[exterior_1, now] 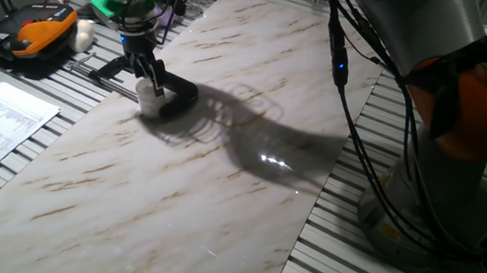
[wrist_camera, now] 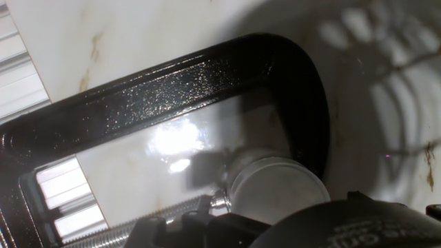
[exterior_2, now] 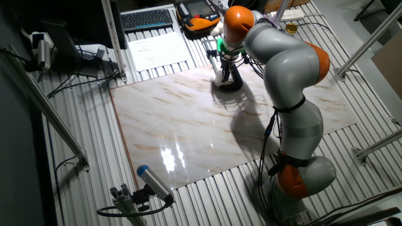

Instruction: Unscrew the lid from the jar

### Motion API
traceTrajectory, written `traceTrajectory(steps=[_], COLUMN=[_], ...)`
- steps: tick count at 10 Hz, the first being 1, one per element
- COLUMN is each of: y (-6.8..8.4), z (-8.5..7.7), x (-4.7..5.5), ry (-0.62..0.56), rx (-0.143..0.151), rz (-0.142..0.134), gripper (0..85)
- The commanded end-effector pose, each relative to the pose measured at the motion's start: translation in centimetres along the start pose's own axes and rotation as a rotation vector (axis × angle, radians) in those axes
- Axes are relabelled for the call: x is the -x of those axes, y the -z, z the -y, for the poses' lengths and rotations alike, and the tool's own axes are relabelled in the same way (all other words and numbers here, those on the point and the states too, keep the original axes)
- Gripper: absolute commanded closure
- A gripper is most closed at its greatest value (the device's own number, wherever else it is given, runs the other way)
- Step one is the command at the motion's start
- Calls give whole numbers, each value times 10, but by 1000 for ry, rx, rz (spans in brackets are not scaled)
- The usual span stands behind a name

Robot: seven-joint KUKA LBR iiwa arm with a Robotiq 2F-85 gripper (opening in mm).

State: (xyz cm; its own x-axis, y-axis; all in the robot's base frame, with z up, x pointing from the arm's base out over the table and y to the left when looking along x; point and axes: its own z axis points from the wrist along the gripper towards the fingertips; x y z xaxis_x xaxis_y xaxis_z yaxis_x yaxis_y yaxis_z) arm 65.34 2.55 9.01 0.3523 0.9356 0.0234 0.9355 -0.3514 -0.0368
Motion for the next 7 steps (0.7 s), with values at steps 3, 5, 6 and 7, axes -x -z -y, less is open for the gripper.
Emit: traceTrajectory(steps=[3, 5, 6, 7], y=[0, 0, 1, 2], z=[0, 0, 0, 0], x=[0, 0, 0, 0], ry=[3, 11, 12, 13], rx=[-7, -14, -9, -5], rz=[2, 9, 4, 1], gripper=[0, 0, 0, 0])
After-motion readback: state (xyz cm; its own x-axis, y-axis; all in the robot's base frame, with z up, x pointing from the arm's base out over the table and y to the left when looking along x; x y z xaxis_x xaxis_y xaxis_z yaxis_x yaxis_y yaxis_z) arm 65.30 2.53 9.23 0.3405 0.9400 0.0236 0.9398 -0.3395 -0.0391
